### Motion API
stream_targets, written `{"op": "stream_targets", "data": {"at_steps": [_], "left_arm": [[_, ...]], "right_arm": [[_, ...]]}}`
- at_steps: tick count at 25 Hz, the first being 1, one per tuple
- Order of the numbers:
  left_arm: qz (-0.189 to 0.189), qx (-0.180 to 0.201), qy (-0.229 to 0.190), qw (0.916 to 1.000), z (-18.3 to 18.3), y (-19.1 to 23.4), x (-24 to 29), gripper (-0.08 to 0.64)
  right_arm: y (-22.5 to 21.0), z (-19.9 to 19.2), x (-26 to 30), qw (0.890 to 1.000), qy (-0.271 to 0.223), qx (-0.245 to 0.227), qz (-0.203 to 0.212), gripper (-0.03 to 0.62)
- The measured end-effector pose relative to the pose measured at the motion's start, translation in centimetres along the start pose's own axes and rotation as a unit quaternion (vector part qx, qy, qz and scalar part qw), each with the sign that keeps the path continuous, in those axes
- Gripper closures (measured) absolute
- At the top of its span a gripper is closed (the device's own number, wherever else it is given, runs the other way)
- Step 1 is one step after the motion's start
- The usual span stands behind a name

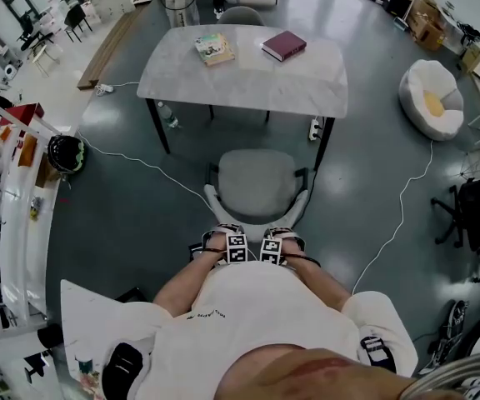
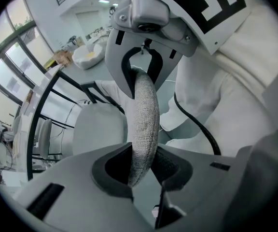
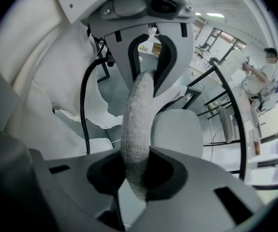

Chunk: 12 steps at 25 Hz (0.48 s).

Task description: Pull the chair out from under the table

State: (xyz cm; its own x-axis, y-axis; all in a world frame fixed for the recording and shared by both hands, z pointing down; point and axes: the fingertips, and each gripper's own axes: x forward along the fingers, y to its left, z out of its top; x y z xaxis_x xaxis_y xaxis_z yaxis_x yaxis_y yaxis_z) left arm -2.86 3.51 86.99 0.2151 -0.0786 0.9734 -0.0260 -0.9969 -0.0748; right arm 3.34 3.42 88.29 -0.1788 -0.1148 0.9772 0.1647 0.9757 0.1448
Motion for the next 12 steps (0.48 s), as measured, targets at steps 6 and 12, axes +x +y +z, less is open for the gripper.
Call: {"op": "stream_targets", "data": {"at_steps": [6,12], "left_arm": [[-0.006,-0.026,-0.008,0.9996,0.1,0.0,-0.3,0.462],[-0.018,-0.041,-0.018,0.9989,0.1,0.0,-1.1,0.443]], "right_arm": [[-0.2,0.0,-0.3,1.000,-0.006,0.018,-0.003,0.488],[-0.1,0.5,-1.6,0.998,-0.042,0.055,0.006,0.453]]}}
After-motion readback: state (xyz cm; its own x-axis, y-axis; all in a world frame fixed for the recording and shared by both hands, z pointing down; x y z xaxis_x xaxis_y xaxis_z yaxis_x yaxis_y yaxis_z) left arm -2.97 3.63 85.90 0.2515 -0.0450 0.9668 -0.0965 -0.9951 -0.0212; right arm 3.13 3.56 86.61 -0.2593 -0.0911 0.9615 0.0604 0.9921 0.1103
